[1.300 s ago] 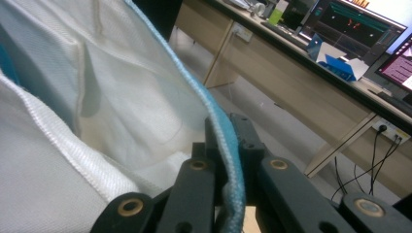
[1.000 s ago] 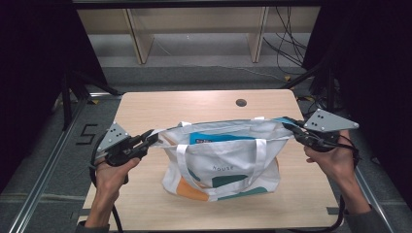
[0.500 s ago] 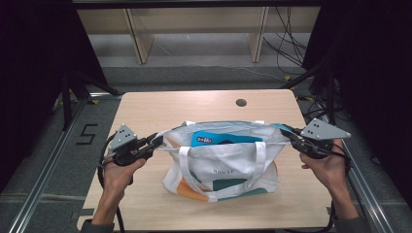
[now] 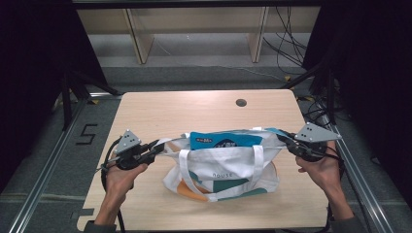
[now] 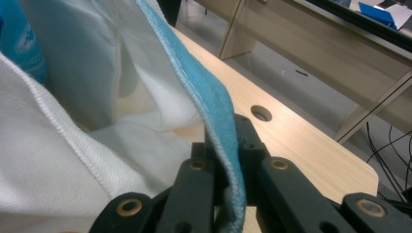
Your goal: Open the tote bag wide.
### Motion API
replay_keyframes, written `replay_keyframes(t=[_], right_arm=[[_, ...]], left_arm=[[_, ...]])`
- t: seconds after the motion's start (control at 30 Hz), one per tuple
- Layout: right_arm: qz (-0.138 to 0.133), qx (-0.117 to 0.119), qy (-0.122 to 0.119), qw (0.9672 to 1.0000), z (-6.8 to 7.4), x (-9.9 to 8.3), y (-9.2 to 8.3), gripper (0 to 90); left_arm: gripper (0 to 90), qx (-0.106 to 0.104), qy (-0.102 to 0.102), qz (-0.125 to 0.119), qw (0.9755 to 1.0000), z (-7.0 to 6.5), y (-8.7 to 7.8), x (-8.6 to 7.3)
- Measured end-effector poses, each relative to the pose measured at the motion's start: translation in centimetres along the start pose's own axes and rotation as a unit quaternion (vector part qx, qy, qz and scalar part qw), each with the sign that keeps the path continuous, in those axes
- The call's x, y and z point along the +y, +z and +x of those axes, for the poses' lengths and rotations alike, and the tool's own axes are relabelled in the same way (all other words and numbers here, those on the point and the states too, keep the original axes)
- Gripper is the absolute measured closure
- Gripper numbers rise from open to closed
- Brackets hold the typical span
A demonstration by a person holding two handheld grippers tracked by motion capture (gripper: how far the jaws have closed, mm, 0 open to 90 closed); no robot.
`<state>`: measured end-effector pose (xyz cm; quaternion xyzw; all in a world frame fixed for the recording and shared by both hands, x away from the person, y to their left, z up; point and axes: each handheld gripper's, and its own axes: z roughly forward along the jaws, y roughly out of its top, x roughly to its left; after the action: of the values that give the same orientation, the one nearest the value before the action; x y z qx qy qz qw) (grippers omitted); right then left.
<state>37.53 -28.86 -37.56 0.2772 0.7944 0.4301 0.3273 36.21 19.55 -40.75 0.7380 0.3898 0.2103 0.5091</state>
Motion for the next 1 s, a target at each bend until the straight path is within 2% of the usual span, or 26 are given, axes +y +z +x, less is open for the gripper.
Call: replay_keyframes(t=[0.13, 0.2, 0.27, 0.33, 0.43, 0.47, 0.63, 0.67, 0.73, 0.77, 0.8, 0.93, 1.0], right_arm=[[0.010, 0.005, -0.007, 0.9999, 0.0, -0.4, 0.3, 87.2], [0.021, 0.011, -0.003, 0.9997, 0.3, -1.0, 0.8, 87.0], [0.024, 0.016, -0.005, 0.9996, 0.3, -1.2, 1.0, 87.0], [0.033, 0.019, -0.006, 0.9993, 0.5, -1.4, 1.2, 87.0], [0.036, 0.015, -0.008, 0.9992, 0.7, -1.6, 1.5, 87.0], [0.045, 0.021, -0.011, 0.9987, 0.7, -1.8, 1.7, 87.0], [0.060, 0.023, -0.017, 0.9978, 0.9, -2.4, 2.3, 87.0], [0.060, 0.023, -0.011, 0.9978, 1.0, -2.6, 2.4, 87.0], [0.063, 0.025, -0.011, 0.9976, 1.1, -2.7, 2.6, 87.0], [0.069, 0.029, -0.014, 0.9971, 1.1, -2.8, 2.7, 87.0], [0.077, 0.033, -0.014, 0.9964, 1.4, -3.1, 3.0, 87.0], [0.086, 0.038, -0.017, 0.9954, 1.7, -3.6, 3.5, 87.0], [0.088, 0.042, -0.018, 0.9951, 1.6, -3.7, 3.6, 87.1]], left_arm=[[76.6, 0.001, -0.005, 0.009, 0.9999, 0.1, 0.4, -0.5], [76.6, -0.009, -0.017, 0.015, 0.9997, 0.5, 0.9, -1.4], [76.6, -0.009, -0.022, 0.023, 0.9995, 0.5, 1.2, -1.9], [76.6, -0.007, -0.015, 0.033, 0.9993, 0.4, 1.5, -2.3], [76.5, -0.006, -0.014, 0.045, 0.9989, 0.3, 1.9, -2.9], [76.4, -0.007, -0.015, 0.054, 0.9984, 0.3, 2.2, -3.5], [76.3, -0.009, -0.016, 0.073, 0.9972, 0.2, 2.8, -4.5], [76.3, -0.012, -0.006, 0.091, 0.9958, 0.1, 3.3, -5.2], [76.3, -0.014, -0.011, 0.094, 0.9955, -0.1, 3.7, -5.6], [76.4, -0.014, -0.003, 0.103, 0.9946, -0.1, 3.8, -5.9], [76.4, -0.019, -0.004, 0.119, 0.9927, -0.4, 4.5, -6.8], [76.4, -0.022, 0.003, 0.126, 0.9918, -0.8, 4.9, -7.3], [76.4, -0.018, -0.003, 0.122, 0.9924, -0.8, 4.8, -7.4]])
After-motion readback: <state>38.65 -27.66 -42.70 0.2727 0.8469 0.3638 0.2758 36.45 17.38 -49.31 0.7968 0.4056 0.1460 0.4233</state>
